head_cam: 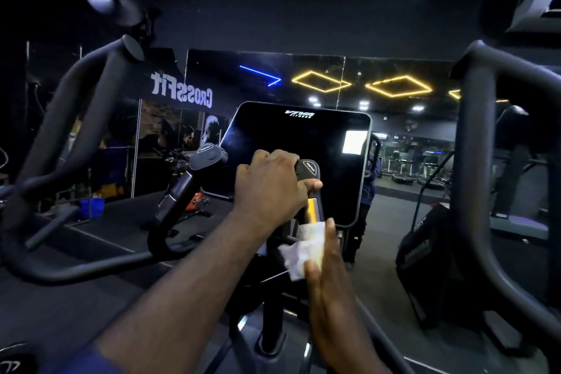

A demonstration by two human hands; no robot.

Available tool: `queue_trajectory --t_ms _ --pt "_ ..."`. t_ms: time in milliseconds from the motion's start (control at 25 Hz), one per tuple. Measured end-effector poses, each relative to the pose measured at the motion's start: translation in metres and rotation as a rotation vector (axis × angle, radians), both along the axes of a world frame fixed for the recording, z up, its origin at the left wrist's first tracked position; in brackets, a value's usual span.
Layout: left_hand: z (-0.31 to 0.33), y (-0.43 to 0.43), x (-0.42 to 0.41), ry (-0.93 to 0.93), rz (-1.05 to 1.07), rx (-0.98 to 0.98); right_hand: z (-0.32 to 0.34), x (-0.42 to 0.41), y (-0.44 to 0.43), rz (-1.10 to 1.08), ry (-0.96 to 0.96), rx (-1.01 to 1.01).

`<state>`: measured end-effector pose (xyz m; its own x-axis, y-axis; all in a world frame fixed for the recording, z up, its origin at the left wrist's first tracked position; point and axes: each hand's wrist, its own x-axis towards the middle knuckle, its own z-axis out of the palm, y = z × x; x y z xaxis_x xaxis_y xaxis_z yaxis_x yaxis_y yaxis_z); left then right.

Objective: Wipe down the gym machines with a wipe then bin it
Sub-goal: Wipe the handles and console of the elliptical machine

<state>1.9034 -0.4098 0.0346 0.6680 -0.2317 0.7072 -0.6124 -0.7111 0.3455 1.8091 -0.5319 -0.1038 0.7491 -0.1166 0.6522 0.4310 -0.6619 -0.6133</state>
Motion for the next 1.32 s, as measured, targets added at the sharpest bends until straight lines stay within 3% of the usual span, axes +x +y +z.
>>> queue_trajectory --t_ms 80,160,400,600,840,960,1080,1200,1320 --pt "0.000 0.000 -0.002 -0.003 -0.027 0.000 0.008 0.004 -0.002 -0.154 -0.082 -0.361" --pt "0.004 0.003 0.000 -0.006 -0.028 0.033 0.030 0.015 0.001 -0.275 -0.158 -0.576" --pt "0.024 0.003 0.009 -0.070 0.030 0.118 0.005 -0.006 -0.012 -0.172 -0.134 -0.702" --pt "0.028 0.001 -0.002 -0.152 0.068 0.199 0.058 0.035 0.006 -0.204 -0.159 -0.550" --pt "0.022 0.000 0.004 -0.060 0.031 0.127 0.014 0.030 -0.002 -0.231 -0.413 -0.434" --pt "0.024 0.001 0.000 0.001 0.032 0.129 0.052 0.039 0.020 -0.260 -0.319 -0.132" --pt "0.025 0.007 -0.004 0.092 0.002 0.080 0.039 0.038 0.022 -0.302 -0.214 -0.073" --pt "0.021 0.011 -0.010 0.151 -0.059 0.034 0.014 0.023 0.015 -0.349 0.007 0.128" --pt "0.022 0.010 -0.014 0.183 -0.071 0.010 0.053 0.035 0.011 -0.400 0.178 0.179"
